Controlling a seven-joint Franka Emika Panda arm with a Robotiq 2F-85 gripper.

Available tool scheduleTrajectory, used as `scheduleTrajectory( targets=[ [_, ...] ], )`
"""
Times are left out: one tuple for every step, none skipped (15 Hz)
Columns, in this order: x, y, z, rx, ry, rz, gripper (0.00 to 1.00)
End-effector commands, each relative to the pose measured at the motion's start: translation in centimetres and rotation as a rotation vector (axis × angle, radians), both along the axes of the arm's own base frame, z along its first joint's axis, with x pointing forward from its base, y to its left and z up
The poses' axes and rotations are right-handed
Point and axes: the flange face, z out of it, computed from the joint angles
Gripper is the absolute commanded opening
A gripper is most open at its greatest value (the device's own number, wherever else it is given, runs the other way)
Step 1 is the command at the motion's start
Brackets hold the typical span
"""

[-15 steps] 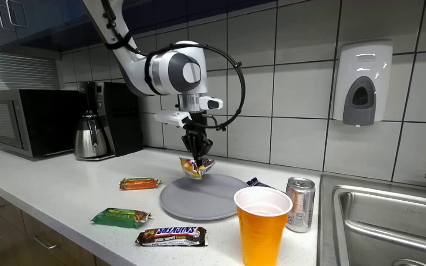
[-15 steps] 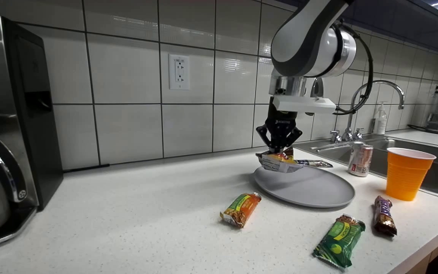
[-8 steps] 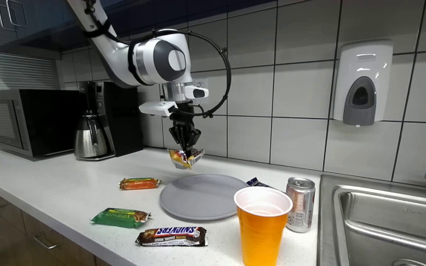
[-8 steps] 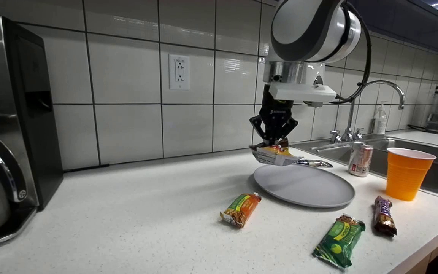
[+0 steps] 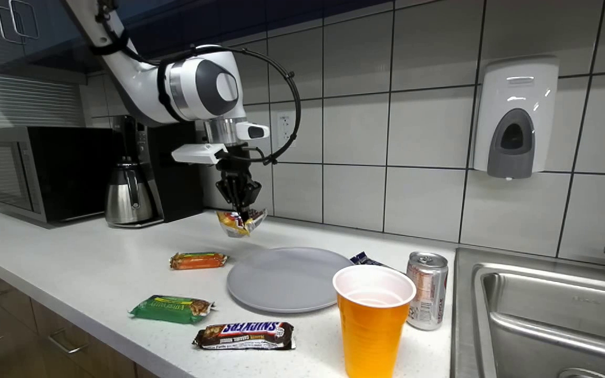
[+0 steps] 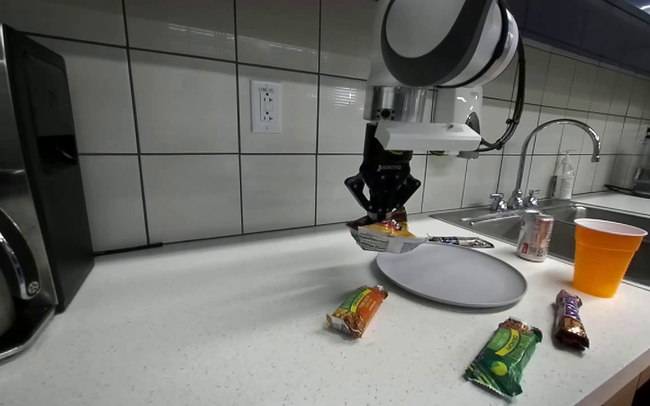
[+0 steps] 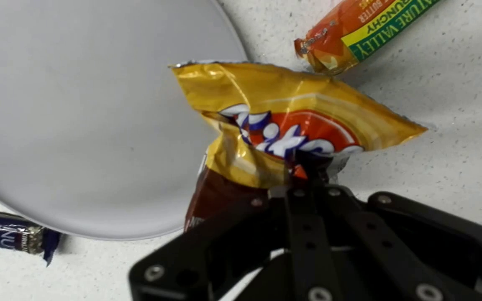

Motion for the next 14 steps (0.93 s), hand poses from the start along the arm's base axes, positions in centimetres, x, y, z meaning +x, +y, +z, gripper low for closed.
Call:
scheduleTrajectory(
  targets=[
    [-0.3, 2.4, 0.2, -0.021, 0.004, 0.024, 0.0],
    [-0.3, 3.0, 0.1, -0.022, 0.005, 0.035, 0.0],
    [-0.4, 3.7, 0.0, -0.023, 0.007, 0.047, 0.0],
    [-0.4, 4.4, -0.3, -0.023, 0.009, 0.058, 0.0],
    [-0.4, 5.1, -0.5, -0.024, 0.012, 0.069, 0.0],
    [-0.4, 5.7, -0.8, -0.023, 0.014, 0.079, 0.0],
    [-0.4, 6.2, -1.0, -0.024, 0.017, 0.088, 0.0],
    [-0.3, 6.9, -1.3, -0.024, 0.02, 0.098, 0.0],
    [-0.3, 7.4, -1.6, -0.025, 0.022, 0.107, 0.0],
    [-0.1, 7.9, -1.9, -0.026, 0.023, 0.114, 0.0],
    [0.0, 8.4, -2.1, -0.027, 0.024, 0.122, 0.0],
    [0.2, 9.0, -2.3, -0.028, 0.026, 0.129, 0.0],
    [0.4, 9.5, -2.6, -0.028, 0.026, 0.137, 0.0],
    [0.6, 10.0, -2.7, -0.028, 0.026, 0.144, 0.0]
  ],
)
